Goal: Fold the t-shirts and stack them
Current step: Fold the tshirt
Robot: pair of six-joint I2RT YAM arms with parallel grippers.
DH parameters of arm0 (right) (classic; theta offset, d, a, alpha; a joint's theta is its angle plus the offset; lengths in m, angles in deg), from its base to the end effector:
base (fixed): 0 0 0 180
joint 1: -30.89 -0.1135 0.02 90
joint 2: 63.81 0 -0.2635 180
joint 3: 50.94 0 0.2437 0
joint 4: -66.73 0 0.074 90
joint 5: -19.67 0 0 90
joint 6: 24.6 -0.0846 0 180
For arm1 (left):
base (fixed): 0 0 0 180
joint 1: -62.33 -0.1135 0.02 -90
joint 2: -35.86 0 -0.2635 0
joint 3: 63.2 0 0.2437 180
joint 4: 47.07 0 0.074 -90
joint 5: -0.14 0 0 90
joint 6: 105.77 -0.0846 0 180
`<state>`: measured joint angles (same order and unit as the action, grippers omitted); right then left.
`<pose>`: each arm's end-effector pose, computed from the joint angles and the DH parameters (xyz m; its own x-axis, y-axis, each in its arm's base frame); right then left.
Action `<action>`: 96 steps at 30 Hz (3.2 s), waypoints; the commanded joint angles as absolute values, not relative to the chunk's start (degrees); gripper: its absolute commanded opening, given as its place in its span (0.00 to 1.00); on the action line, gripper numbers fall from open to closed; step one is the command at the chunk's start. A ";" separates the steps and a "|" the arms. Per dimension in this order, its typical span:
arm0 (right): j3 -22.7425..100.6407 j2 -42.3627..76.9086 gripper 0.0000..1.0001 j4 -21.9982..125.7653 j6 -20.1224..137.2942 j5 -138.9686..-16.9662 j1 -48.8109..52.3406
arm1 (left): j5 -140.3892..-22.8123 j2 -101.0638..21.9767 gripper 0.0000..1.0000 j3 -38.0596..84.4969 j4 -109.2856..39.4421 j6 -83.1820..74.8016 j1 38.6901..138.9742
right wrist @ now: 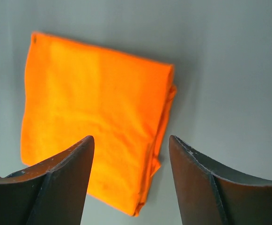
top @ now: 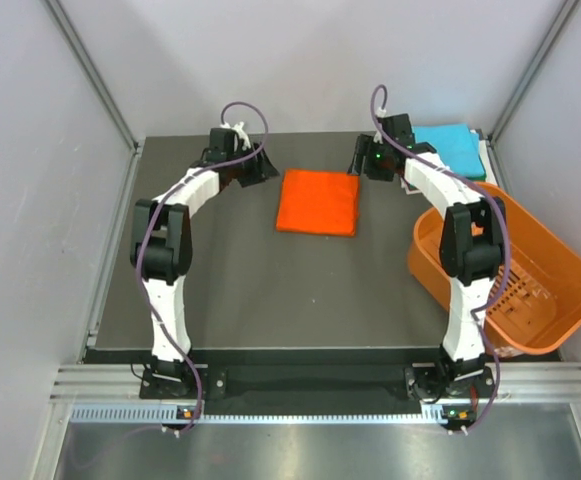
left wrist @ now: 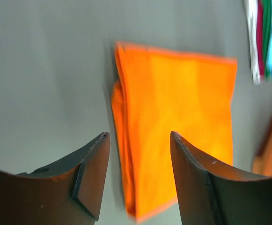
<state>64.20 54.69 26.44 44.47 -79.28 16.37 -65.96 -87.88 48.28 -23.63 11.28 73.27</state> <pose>0.4837 0.1389 0.2220 -0.7515 0.1699 -0.6375 -0.0944 0.9286 0.3588 0.5113 -0.1337 0.1926 -0.7361 -0.2812 -0.6157 0.1817 0.7942 -0.5799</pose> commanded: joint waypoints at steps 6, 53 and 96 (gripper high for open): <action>64.92 58.00 0.65 21.89 49.84 -78.76 14.72 | -60.95 -77.44 0.60 28.49 -29.91 11.83 73.67; 32.48 48.52 0.46 48.61 43.78 -97.66 12.34 | -82.92 -58.89 0.41 14.59 -6.36 13.23 76.31; 37.85 56.52 0.25 58.02 35.61 -93.53 18.32 | -63.13 -82.89 0.51 40.19 -30.91 14.29 77.09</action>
